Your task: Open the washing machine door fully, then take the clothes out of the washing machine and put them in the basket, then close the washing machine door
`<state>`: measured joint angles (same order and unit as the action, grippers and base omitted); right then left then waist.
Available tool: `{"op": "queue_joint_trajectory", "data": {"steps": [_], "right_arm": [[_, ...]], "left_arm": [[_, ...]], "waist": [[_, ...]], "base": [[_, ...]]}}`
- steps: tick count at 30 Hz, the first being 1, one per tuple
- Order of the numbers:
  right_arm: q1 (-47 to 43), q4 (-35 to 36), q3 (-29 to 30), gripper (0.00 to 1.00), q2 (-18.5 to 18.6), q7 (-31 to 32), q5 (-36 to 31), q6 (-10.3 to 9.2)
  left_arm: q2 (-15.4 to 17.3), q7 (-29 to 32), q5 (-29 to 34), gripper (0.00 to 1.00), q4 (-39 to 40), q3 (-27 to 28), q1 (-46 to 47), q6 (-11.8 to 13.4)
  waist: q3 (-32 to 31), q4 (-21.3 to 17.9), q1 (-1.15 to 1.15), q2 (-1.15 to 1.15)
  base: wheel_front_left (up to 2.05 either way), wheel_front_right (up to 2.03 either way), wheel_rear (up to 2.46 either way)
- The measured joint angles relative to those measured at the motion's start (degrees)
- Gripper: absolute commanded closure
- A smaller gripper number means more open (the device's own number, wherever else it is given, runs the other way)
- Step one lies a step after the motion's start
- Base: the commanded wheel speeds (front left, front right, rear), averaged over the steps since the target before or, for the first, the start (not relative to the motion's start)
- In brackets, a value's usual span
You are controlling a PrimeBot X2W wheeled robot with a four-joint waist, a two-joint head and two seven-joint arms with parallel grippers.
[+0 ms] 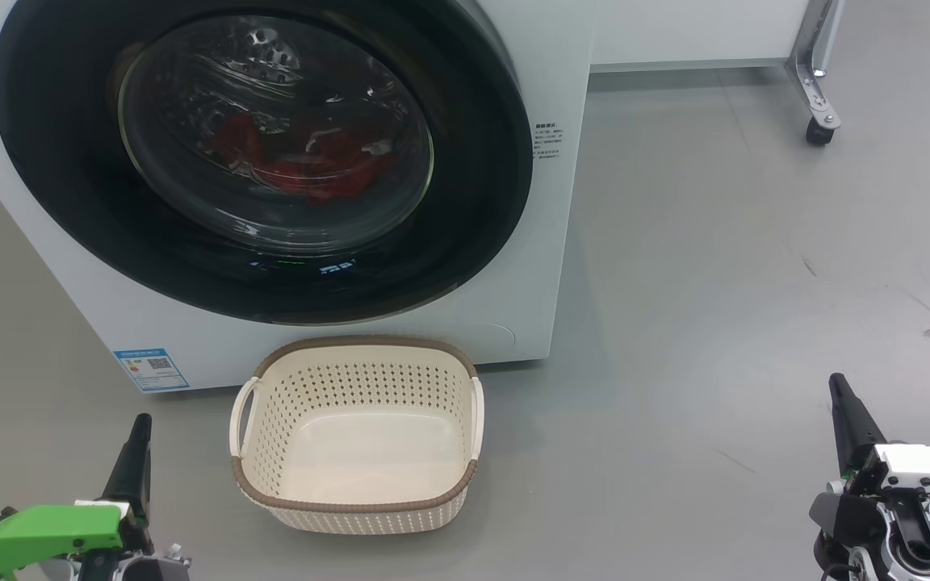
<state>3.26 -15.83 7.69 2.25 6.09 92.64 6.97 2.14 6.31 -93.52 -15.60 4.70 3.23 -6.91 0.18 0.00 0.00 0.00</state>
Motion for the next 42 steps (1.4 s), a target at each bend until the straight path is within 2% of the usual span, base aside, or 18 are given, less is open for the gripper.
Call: {"op": "queue_joint_trajectory", "data": {"steps": [25, 26, 31, 42], "right_arm": [[0.0, 0.0, 0.0, 1.0, 0.0, 0.0, 0.0, 0.0], [-0.07, -0.14, 0.0, 0.0, -0.04, -0.01, 0.01, -0.03], [-2.65, -2.68, -0.15, 0.0, -1.35, -0.01, 0.01, -0.05], [-2.63, -2.05, -0.14, 0.0, -1.26, -0.44, -0.67, -0.05]], "left_arm": [[0.0, 0.0, 0.0, 1.0, 0.0, 0.01, 0.0, 0.0], [-0.02, 0.0, -0.02, 0.0, -0.15, -0.01, -0.06, 0.03], [-1.19, 0.0, -0.18, 0.0, -2.68, -0.4, -2.35, 0.07], [-1.23, -0.8, -0.08, 0.0, -1.96, -1.0, -2.37, 0.07]], "waist": [[0.0, 0.0, 0.0, 0.0], [0.0, 0.0, 0.0, 0.0], [0.0, 0.0, 0.0, 0.0], [0.04, -0.01, 0.0, 0.0]], "base": [[0.0, 0.0, 0.0], [0.0, 0.0, 0.0], [0.0, 0.0, 0.0], [0.0, 0.0, 0.0]]}}
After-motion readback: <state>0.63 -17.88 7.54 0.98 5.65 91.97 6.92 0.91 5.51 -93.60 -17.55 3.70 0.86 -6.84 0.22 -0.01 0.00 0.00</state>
